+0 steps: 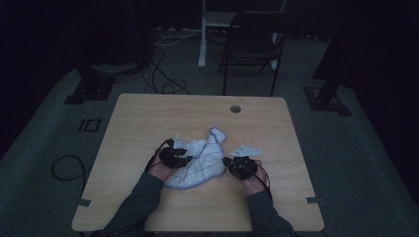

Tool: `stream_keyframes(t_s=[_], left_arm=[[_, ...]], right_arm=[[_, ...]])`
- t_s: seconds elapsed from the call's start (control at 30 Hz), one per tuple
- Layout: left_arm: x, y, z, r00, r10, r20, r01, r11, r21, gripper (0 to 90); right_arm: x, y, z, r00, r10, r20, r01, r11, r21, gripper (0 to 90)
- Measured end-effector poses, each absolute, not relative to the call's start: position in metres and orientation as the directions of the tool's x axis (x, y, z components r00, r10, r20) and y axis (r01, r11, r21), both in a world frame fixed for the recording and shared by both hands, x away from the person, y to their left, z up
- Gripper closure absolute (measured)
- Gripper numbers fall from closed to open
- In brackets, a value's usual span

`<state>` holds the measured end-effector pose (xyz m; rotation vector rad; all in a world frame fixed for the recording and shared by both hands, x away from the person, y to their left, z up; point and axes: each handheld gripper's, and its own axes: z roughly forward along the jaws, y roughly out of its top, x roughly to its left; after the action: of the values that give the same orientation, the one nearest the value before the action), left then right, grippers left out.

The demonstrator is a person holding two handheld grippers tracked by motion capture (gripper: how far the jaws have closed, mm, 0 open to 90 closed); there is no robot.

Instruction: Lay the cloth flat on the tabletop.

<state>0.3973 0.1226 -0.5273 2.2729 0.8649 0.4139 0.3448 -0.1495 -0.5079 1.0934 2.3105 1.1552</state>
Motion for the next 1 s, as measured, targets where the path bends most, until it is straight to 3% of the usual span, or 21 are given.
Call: stream_keyframes(t_s=[0.77,0.93,1.0], left_arm=[[0.413,0.055,-0.52,0.769,0.61,0.188,0.351,-0.65,0.674,59.8],[0.417,0.058,-0.518,0.748,0.636,0.192,0.383,-0.649,0.657,81.3],[0.417,0.061,-0.515,0.742,0.642,0.194,0.387,-0.646,0.658,84.5]], right_arm=[[0.329,-0.187,-0.521,-0.592,0.804,0.062,0.539,0.337,0.772,86.4],[0.329,-0.191,-0.521,-0.582,0.811,0.06,0.544,0.334,0.77,86.4],[0.329,-0.192,-0.521,-0.581,0.812,0.059,0.545,0.334,0.769,86.4]])
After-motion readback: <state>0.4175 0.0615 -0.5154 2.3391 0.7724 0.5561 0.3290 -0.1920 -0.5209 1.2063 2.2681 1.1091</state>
